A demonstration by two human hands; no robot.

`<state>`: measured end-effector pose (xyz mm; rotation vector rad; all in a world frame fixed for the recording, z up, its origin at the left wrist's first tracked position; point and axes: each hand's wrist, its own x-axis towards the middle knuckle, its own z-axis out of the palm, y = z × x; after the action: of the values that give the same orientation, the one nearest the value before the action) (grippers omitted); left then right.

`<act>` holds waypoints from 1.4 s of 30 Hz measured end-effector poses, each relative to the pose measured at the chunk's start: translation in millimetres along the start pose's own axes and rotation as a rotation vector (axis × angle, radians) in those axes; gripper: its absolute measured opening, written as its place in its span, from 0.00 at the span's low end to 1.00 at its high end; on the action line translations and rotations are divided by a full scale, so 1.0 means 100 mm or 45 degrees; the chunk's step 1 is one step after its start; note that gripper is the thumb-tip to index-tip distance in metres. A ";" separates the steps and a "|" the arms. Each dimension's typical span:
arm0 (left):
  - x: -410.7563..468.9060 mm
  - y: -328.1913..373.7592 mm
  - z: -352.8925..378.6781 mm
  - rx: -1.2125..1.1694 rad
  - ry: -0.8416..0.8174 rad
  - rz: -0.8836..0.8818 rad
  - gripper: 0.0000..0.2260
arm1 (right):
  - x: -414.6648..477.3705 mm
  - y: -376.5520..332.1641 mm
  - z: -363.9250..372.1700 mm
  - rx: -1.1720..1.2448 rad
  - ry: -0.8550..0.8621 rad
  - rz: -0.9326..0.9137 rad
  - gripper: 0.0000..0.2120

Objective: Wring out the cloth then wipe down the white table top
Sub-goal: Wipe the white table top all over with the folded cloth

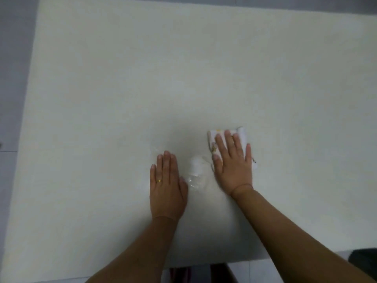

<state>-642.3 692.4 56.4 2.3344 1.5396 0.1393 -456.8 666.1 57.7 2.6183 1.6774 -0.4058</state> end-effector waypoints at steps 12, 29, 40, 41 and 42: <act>-0.03 -0.02 0.02 -0.010 0.062 -0.017 0.26 | -0.50 0.10 0.08 -0.053 -0.074 -0.244 0.26; -1.16 0.00 0.20 0.088 -0.054 -0.048 0.28 | -1.11 0.18 0.19 -0.049 -0.068 0.040 0.26; -1.15 -0.01 0.16 0.021 -0.053 -0.042 0.26 | -1.85 0.03 0.35 -0.149 -0.078 -0.425 0.27; -1.15 0.00 0.16 0.011 -0.044 -0.050 0.26 | -1.83 0.26 0.32 -0.174 -0.064 -0.340 0.27; -1.16 0.01 0.16 0.012 -0.041 -0.055 0.26 | -1.81 0.48 0.28 -0.160 -0.073 -0.206 0.27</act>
<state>-684.5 583.5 53.5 2.2975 1.5771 0.0836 -491.6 480.0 63.8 2.3705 1.8385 -0.3609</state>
